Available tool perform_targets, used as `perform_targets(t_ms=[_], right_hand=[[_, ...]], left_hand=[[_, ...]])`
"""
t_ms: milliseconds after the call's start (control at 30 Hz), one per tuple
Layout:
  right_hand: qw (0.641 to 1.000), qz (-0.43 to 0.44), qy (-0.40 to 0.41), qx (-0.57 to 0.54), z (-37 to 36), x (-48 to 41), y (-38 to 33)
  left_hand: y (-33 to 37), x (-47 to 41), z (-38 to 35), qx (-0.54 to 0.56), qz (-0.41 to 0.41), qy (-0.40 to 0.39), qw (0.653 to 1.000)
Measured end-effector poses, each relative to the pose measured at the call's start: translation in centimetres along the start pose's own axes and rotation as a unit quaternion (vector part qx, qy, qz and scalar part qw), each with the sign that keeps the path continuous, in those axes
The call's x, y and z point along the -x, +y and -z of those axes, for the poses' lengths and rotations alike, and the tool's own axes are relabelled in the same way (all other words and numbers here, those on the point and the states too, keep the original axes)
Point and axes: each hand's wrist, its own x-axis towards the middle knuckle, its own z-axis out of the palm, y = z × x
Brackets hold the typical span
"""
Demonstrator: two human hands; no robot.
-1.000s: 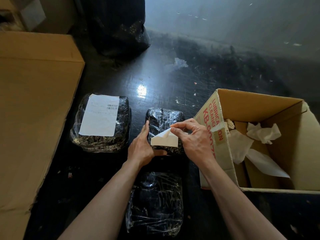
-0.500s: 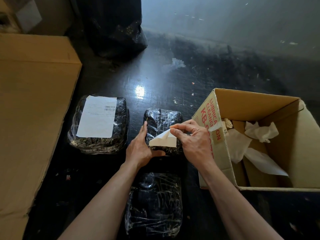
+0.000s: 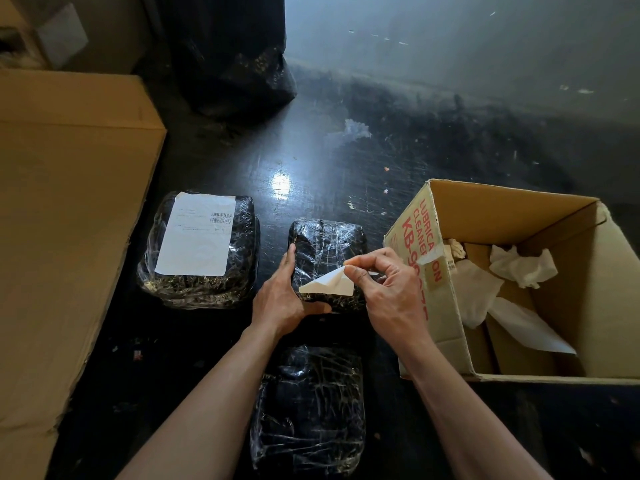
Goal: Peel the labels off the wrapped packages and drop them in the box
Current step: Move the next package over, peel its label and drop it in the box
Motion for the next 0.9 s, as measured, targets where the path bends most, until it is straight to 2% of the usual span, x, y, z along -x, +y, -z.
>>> perform_targets(t_ms=[567, 900], right_hand=[[0.999, 0.013, 0.031, -0.037, 0.3, 1.4, -0.4], [0.999, 0.015, 0.028, -0.020, 0.9, 1.6, -0.6]], left_hand=[[0.3, 0.1, 0.2, -0.014, -0.004, -0.001, 1.000], [0.2, -0.2, -0.1, -0.032, -0.006, 0.000, 0.999]])
